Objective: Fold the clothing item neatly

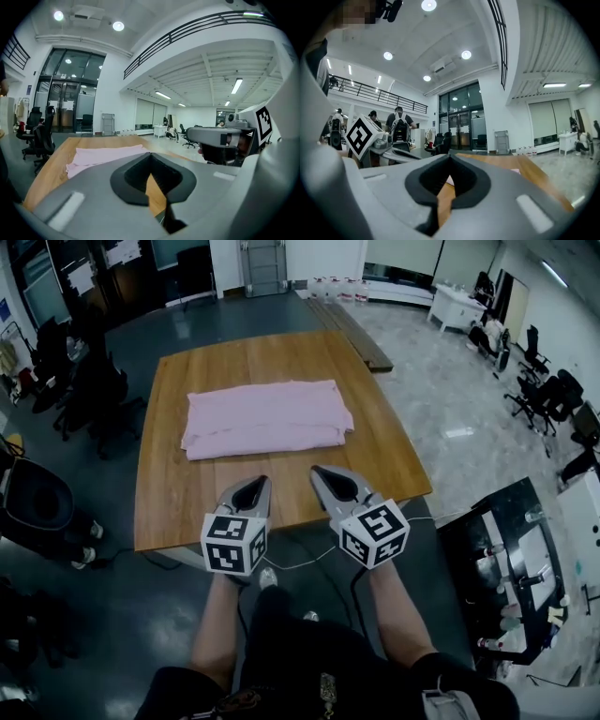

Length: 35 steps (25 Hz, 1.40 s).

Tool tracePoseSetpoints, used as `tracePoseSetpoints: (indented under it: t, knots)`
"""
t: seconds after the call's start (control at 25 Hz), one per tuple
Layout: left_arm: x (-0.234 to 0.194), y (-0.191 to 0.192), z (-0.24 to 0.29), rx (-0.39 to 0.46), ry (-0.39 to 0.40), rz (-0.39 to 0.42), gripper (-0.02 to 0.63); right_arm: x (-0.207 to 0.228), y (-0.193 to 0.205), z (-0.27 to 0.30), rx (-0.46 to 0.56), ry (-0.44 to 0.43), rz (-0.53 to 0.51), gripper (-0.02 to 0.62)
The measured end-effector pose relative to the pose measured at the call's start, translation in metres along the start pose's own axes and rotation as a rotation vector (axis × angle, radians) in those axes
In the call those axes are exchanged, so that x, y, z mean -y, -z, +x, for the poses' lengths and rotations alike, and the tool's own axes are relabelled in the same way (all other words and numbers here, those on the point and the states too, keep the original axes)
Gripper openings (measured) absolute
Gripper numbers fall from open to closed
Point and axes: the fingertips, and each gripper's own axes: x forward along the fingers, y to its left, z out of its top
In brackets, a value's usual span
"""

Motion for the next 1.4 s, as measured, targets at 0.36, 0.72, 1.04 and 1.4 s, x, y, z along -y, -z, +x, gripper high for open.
tracePoseSetpoints:
  t: [0.36,0.72,1.04,1.4]
  knots:
    - [0.041,-0.029,-0.043,0.046,-0.012,0.024,0.008,-0.024,-0.037,-0.045,0.055,-0.005,0.011,0.0]
    - [0.065,-0.035,-0.058,0.048,-0.021,0.058,0.008,-0.032,-0.038,-0.06,0.043,-0.03,0.018,0.0]
    - [0.069,-0.039,-0.062,0.052,-0.022,0.077,0.008,-0.039,-0.041,-0.06,0.039,-0.053,0.001,0.002]
    - [0.073,-0.04,-0.06,0.052,-0.008,0.09,0.008,-0.04,-0.041,-0.062,0.05,-0.06,0.003,0.002]
